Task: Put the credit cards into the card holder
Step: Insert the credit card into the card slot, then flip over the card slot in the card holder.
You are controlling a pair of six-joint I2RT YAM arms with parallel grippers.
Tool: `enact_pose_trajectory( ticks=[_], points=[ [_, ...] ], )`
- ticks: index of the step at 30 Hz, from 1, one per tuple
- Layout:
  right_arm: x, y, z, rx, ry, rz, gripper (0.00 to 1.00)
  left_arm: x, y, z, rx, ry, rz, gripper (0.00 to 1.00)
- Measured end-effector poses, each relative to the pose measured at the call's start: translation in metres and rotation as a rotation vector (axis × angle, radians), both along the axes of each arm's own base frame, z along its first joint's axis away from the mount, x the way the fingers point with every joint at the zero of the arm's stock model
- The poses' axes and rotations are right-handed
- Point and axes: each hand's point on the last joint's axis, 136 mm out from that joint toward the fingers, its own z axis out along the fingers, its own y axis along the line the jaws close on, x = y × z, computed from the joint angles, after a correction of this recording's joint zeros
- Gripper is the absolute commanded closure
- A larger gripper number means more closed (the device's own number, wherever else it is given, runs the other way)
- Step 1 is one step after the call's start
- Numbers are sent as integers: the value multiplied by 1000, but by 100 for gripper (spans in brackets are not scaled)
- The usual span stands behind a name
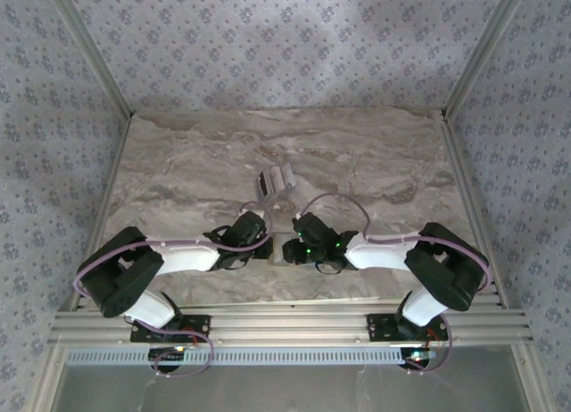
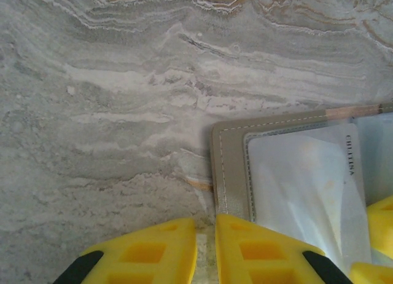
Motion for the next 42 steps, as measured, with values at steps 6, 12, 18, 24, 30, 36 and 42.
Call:
enact_pose_trajectory(
  ticks=[6,12,18,24,30,36,42],
  points=[
    [-1,-18,7,-62,-24,-3,34,1,1,2,-6,-19,10,83],
    [4,-39,13,-125,-42,-41,36,1,0,4,-10,-23,10,83],
    [12,-51,31,-196,-95,-56,60,1,0,8,-18,-27,9,82],
    [26,-58,42,-255,-131,-76,60,-6,3,11,-17,-11,-5,80],
    [37,-66,28,-336,-117,-86,60,-17,5,11,4,14,-38,80],
    [41,-74,11,-386,-91,-91,60,-28,-8,17,6,23,-92,79],
    [43,-77,-5,-421,-63,-93,61,-29,-23,33,-10,-10,-121,79]
  ],
)
